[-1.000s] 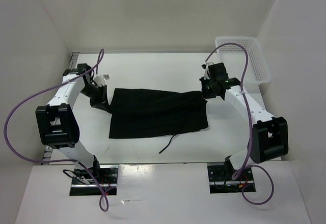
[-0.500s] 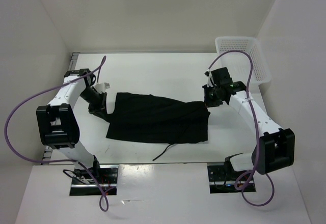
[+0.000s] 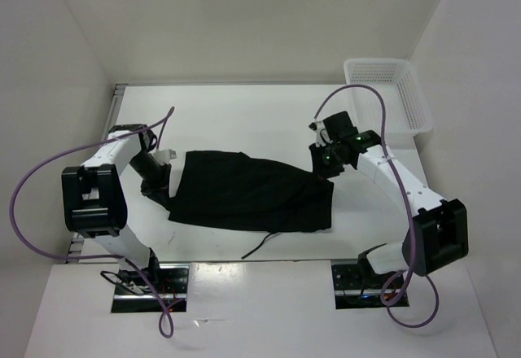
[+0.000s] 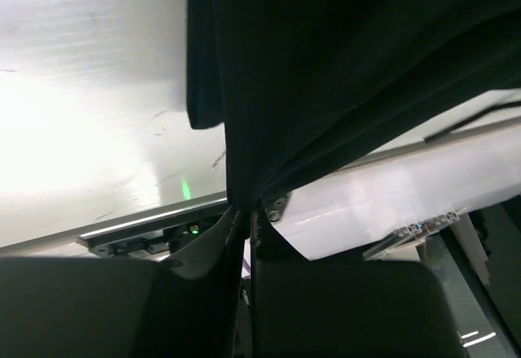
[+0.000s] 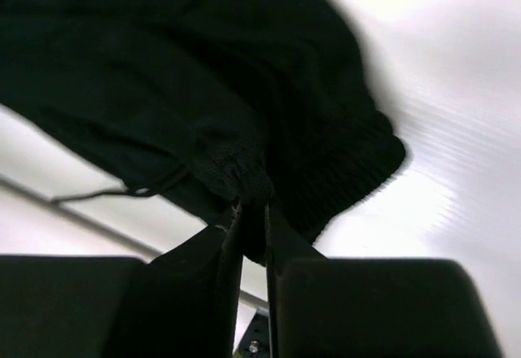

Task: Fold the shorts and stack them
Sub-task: Fold the shorts

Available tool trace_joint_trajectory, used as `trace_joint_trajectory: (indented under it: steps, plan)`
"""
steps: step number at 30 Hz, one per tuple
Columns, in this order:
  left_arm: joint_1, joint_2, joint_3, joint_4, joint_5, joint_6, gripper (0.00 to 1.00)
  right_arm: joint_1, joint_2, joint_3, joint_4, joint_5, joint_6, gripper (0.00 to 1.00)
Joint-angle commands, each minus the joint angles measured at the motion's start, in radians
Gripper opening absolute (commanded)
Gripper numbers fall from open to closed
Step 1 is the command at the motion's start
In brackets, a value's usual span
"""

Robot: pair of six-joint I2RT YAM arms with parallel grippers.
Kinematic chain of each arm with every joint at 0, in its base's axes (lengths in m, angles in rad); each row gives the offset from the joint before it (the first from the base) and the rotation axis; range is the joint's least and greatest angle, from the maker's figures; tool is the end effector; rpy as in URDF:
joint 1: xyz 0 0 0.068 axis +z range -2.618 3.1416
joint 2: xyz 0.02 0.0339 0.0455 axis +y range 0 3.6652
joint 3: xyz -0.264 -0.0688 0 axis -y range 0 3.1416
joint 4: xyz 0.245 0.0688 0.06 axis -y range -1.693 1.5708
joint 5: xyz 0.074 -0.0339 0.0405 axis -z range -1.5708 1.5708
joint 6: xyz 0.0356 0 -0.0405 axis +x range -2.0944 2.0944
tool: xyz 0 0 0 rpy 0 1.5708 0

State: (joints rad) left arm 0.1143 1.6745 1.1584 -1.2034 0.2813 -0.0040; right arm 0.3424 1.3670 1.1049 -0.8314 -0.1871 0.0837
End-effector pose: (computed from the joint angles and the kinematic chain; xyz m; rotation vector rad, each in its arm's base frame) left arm 0.2733 0.0214 0.2004 0.2074 -2.9714 0.4333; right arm 0.2510 0.0965 0.2697 -0.4077 2.6582 0.3849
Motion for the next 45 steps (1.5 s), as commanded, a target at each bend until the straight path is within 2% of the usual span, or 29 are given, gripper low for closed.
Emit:
trace_joint_trajectory:
  steps: [1, 2, 3, 5, 6, 7, 10, 12, 15, 17, 18, 19, 20, 21, 23, 26, 30, 33, 39, 45]
  plan:
    - [-0.001, 0.013, -0.017, 0.027, -0.074, 0.004, 0.1, 0.067, 0.024, 0.021, -0.023, -0.092, -0.068, 0.21]
    - [-0.001, 0.025, -0.017, 0.027, -0.085, 0.004, 0.1, 0.076, 0.024, 0.021, -0.023, -0.109, -0.068, 0.26]
    - [-0.001, 0.025, -0.028, 0.036, -0.094, 0.004, 0.1, 0.092, 0.036, 0.021, -0.023, -0.123, -0.078, 0.37]
    - [-0.001, 0.047, -0.028, 0.036, -0.105, 0.004, 0.14, 0.116, 0.037, 0.03, -0.023, -0.132, -0.09, 0.47]
    - [-0.001, 0.047, -0.038, 0.036, -0.116, 0.004, 0.15, 0.138, 0.037, 0.03, -0.023, -0.132, -0.09, 0.56]
    - [-0.001, 0.057, -0.039, 0.036, -0.116, 0.004, 0.16, 0.138, 0.014, 0.03, -0.032, -0.132, -0.09, 0.59]
    - [-0.001, 0.067, -0.048, 0.045, -0.143, 0.004, 0.19, 0.147, -0.057, 0.03, -0.032, -0.146, -0.101, 0.68]
    - [-0.001, 0.076, -0.048, 0.045, -0.152, 0.004, 0.23, 0.147, -0.101, 0.03, -0.032, -0.135, -0.088, 0.68]
    - [-0.001, 0.087, -0.026, 0.018, -0.152, 0.004, 0.3, 0.147, -0.134, 0.03, -0.011, -0.039, -0.05, 0.68]
    - [-0.001, 0.096, 0.016, -0.007, -0.152, 0.004, 0.31, 0.147, -0.058, 0.039, 0.0, 0.014, 0.002, 0.52]
    - [-0.001, 0.096, 0.085, -0.007, -0.152, 0.004, 0.33, 0.147, -0.018, 0.049, 0.0, 0.044, 0.025, 0.42]
    - [-0.001, 0.096, 0.127, -0.007, -0.152, 0.004, 0.34, 0.147, 0.025, 0.071, 0.017, 0.116, 0.051, 0.18]
    - [-0.001, 0.109, 0.171, -0.007, -0.139, 0.004, 0.36, 0.147, 0.109, 0.084, 0.041, 0.148, 0.077, 0.06]
    - [-0.001, 0.122, 0.214, 0.013, -0.127, 0.004, 0.38, 0.147, 0.148, 0.108, 0.057, 0.175, 0.134, 0.0]
    - [-0.024, 0.191, 0.336, 0.047, -0.096, 0.004, 0.39, 0.147, 0.229, 0.118, 0.124, 0.208, 0.175, 0.0]
    - [-0.082, 0.267, 0.411, 0.109, -0.055, 0.004, 0.4, 0.147, 0.268, 0.102, 0.199, 0.254, 0.229, 0.0]
    - [-0.215, 0.33, 0.411, 0.194, -0.045, 0.004, 0.4, 0.147, 0.349, 0.079, 0.215, 0.311, 0.275, 0.0]
    - [-0.251, 0.393, 0.411, 0.229, -0.045, 0.004, 0.42, 0.147, 0.397, 0.05, 0.236, 0.279, 0.287, 0.0]
    - [-0.251, 0.505, 0.391, 0.278, -0.077, 0.004, 0.42, 0.147, 0.493, 0.016, 0.281, 0.236, 0.297, 0.0]
    - [-0.205, 0.643, 0.507, 0.288, -0.07, 0.004, 0.42, 0.1, 0.593, 0.188, 0.295, 0.328, 0.245, 0.0]
